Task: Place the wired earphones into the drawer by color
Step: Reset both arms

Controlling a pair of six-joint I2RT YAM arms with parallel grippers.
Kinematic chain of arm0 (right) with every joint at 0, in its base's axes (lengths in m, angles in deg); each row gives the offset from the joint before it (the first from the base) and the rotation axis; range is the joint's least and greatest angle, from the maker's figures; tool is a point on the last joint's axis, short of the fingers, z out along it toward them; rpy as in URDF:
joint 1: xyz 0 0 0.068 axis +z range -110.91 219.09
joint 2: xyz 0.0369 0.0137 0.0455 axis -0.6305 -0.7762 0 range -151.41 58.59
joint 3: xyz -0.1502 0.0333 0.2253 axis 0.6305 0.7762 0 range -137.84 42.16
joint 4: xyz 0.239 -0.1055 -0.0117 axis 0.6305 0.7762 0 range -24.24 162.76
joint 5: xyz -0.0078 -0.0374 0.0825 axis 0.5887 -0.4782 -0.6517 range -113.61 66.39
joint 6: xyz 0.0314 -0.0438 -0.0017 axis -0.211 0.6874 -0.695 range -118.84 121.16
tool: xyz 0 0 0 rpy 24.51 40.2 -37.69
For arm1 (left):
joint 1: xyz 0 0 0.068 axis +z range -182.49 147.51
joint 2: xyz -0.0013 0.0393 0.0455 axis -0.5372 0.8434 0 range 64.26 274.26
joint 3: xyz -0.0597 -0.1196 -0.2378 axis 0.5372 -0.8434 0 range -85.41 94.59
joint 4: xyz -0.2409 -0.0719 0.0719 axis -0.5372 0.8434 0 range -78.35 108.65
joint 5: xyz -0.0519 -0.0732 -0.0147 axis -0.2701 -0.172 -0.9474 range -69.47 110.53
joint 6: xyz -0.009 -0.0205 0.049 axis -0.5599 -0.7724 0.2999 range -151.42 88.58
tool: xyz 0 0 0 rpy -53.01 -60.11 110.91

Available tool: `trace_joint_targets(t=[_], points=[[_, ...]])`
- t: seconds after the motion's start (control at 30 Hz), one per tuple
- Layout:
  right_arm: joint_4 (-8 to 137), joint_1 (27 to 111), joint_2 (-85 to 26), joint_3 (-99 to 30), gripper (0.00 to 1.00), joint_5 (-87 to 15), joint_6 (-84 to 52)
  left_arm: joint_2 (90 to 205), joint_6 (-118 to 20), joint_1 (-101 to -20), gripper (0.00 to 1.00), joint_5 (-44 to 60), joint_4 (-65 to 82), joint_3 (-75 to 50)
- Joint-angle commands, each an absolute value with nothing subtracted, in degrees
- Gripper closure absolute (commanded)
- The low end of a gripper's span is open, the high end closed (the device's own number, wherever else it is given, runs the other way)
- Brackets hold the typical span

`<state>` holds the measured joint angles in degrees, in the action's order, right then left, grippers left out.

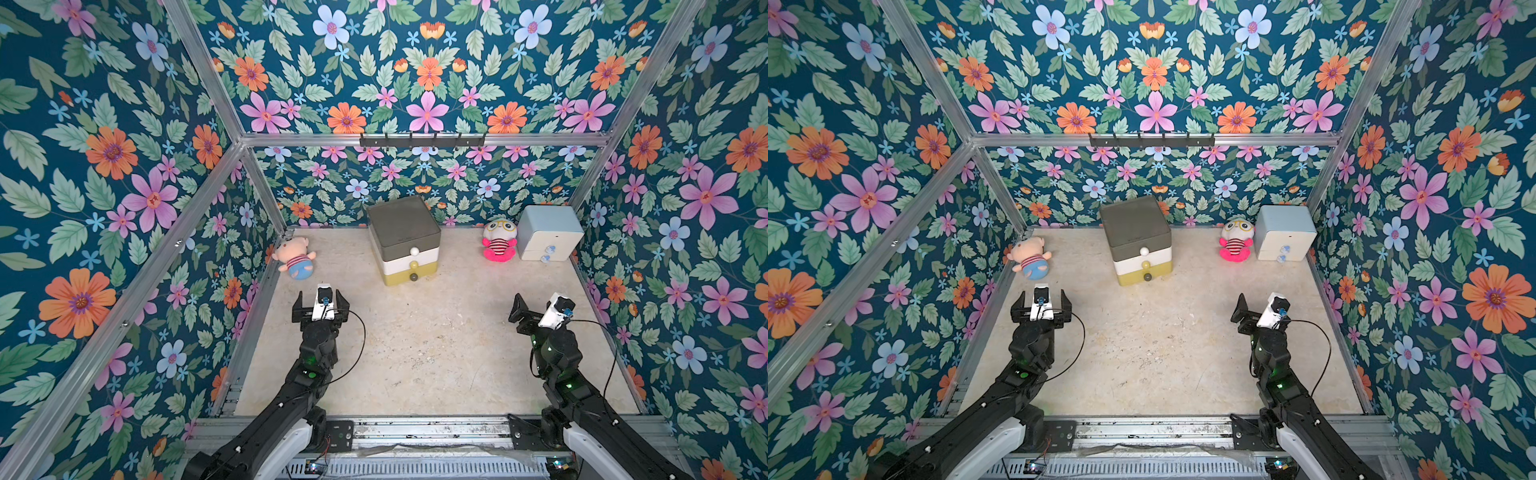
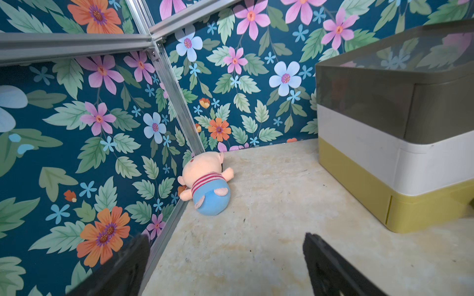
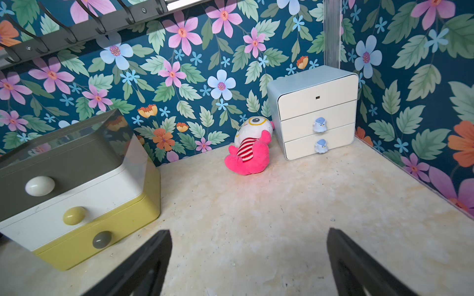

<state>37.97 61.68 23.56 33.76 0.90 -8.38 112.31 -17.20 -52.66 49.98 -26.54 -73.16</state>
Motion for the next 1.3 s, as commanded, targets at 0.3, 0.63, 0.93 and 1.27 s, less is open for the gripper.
trace_joint_targets(t=[0.3,0.63,0.93,1.27], points=[[32.36,61.64,23.10,35.55,0.01,2.07,-4.65,132.47,-29.12,-36.87,0.01,23.99,-45.30,-73.07],[28.80,60.94,21.44,36.70,0.01,2.08,-3.87,155.76,-32.14,-29.04,0.01,9.92,-61.01,-70.47],[22.21,56.15,15.40,36.71,0.01,-1.66,-2.26,156.07,-31.52,-29.15,0.01,10.33,-59.41,-69.59],[3.55,45.68,-1.06,38.30,0.01,-9.13,-0.01,156.02,-31.42,-29.35,0.01,10.86,-59.08,-69.50]])
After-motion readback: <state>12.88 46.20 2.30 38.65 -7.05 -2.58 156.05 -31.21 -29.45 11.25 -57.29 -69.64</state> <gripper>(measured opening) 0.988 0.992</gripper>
